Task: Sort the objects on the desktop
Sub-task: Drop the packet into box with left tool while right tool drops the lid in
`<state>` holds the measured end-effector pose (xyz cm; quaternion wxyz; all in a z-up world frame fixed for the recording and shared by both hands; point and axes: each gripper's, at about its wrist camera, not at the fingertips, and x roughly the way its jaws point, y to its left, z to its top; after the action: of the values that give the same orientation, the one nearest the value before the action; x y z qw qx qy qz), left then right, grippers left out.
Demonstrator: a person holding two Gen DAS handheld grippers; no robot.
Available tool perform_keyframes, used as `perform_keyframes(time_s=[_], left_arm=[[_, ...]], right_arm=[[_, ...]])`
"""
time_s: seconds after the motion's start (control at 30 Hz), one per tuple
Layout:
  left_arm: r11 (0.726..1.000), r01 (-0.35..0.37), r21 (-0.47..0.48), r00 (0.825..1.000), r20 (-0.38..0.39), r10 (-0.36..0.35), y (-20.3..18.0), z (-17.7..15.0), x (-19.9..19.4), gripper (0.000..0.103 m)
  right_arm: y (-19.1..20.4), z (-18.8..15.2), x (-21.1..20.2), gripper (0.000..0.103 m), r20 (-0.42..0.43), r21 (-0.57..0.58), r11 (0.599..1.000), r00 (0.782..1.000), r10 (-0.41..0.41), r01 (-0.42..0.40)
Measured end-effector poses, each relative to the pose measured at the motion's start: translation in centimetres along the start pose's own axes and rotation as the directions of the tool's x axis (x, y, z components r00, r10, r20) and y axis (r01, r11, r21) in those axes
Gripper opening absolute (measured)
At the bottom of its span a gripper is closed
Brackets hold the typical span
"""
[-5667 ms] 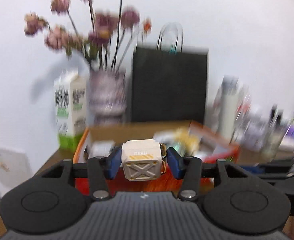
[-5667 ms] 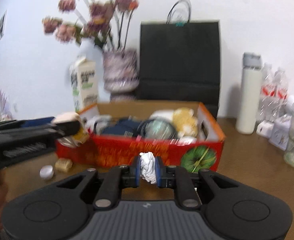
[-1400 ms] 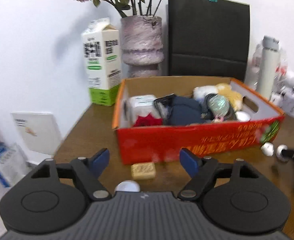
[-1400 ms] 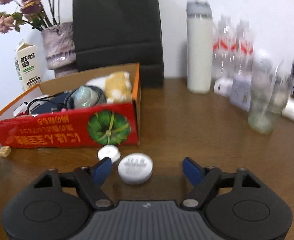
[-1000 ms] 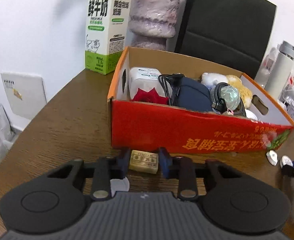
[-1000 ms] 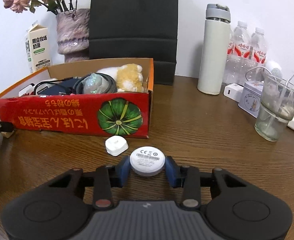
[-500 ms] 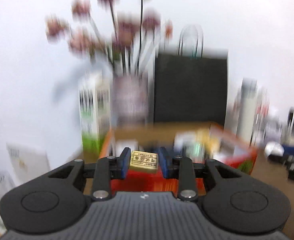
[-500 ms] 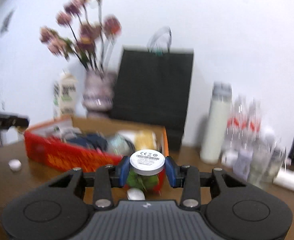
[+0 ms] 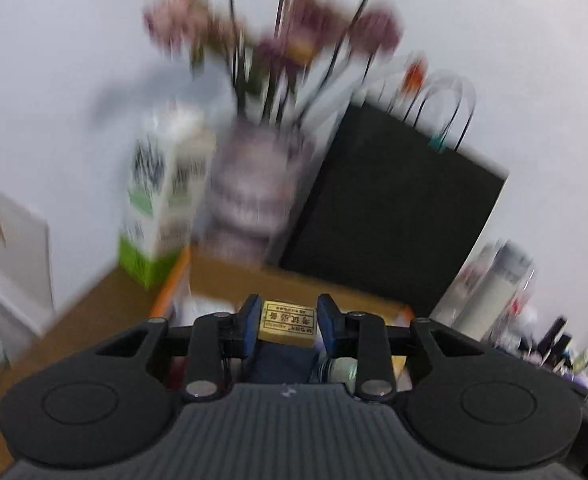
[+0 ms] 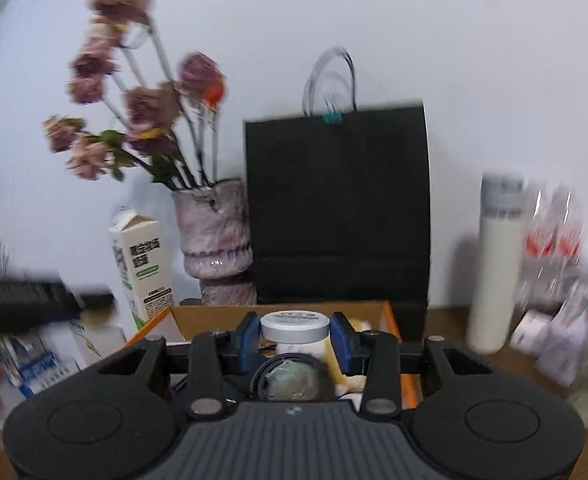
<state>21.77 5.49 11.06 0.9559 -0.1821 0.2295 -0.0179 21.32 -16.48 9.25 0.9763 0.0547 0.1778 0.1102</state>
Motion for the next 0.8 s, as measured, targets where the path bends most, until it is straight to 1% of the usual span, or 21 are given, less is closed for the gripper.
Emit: perform_keyframes(time_s=[0.03,0.1,0.17,0.2,0.27,0.37,0.43,0.47,0.5,0.53,0.57,0.6,0.63,0.67,0.7,0.8], left_arm=[[1.0,-0.004,0.016,0.998,-0.063,0.005,0.0,-0.3,1.7,0.032],[0.998,-0.023,0.065,0.992,-0.124,0.031,0.0,-1.1,3.8,0.032],[0.994,-0.069,0.083,0.985,-0.149,0.081,0.4,-1.7,5.1,0.032],[0.994,-0.073,0.086,0.981,-0.173,0.087,0.7,-2.0,5.6,0.032],[0.994,-0.055,0.091,0.975,-0.212,0.074,1.1,-2.6,6.1,0.032],[0.99,-0.046,0.136,0.967,-0.242,0.078,0.7,-3.3,6.5,0.033],[0.986,-0.063,0.154,0.966,-0.237,0.099,0.5,-3.4,6.1,0.045],[0.984,-0.07,0.166,0.967,-0.23,0.108,0.5,-3.3,5.8,0.049],[0.982,-0.076,0.174,0.968,-0.222,0.114,0.4,-3.2,5.5,0.062],[0.98,-0.088,0.177,0.97,-0.206,0.125,0.3,-3.0,5.0,0.081],[0.978,-0.105,0.18,0.973,-0.184,0.138,0.3,-2.9,4.6,0.089],[0.974,-0.12,0.192,0.975,-0.162,0.152,0.1,-2.7,4.2,0.096],[0.969,-0.131,0.209,0.976,-0.143,0.163,-0.1,-2.6,3.8,0.096],[0.964,-0.141,0.226,0.976,-0.13,0.174,-0.2,-2.4,3.5,0.097],[0.96,-0.151,0.237,0.976,-0.12,0.183,-0.3,-2.3,3.3,0.101],[0.948,-0.178,0.264,0.972,-0.103,0.211,-0.4,-2.3,3.2,0.102]], right_arm=[[-0.2,-0.2,1.5,0.037,-0.037,0.016,1.0,0.999,-0.005,0.005],[-0.4,-0.7,4.0,0.037,-0.145,0.005,0.998,0.988,-0.053,0.055],[-0.7,-1.4,5.4,0.037,-0.198,-0.011,0.998,0.978,-0.063,0.062],[-0.8,-1.9,6.1,0.037,-0.235,-0.01,0.998,0.97,-0.056,0.055],[-1.1,-3.1,7.2,0.037,-0.298,0.002,0.999,0.954,-0.044,0.046],[-0.6,-4.1,8.0,0.037,-0.34,-0.012,0.999,0.939,-0.052,0.051],[-0.4,-4.4,7.9,0.047,-0.345,-0.01,0.999,0.937,-0.051,0.051],[-0.2,-4.3,7.7,0.049,-0.34,-0.009,0.999,0.939,-0.045,0.045],[-0.2,-4.3,7.4,0.054,-0.333,-0.008,0.999,0.942,-0.042,0.041],[-0.1,-4.1,7.1,0.06,-0.327,-0.007,0.999,0.944,-0.042,0.042],[-0.1,-4.0,6.8,0.062,-0.32,-0.005,0.999,0.946,-0.043,0.043],[-0.2,-3.6,6.7,0.068,-0.316,-0.003,0.999,0.948,-0.043,0.044],[-0.3,-3.5,6.6,0.075,-0.314,-0.001,0.999,0.948,-0.047,0.049],[-0.5,-3.3,6.4,0.078,-0.313,0.001,0.998,0.948,-0.052,0.055],[-0.6,-3.2,6.3,0.082,-0.31,0.003,0.998,0.949,-0.059,0.063],[-0.9,-3.1,6.1,0.084,-0.311,0.0,0.997,0.948,-0.073,0.076]])
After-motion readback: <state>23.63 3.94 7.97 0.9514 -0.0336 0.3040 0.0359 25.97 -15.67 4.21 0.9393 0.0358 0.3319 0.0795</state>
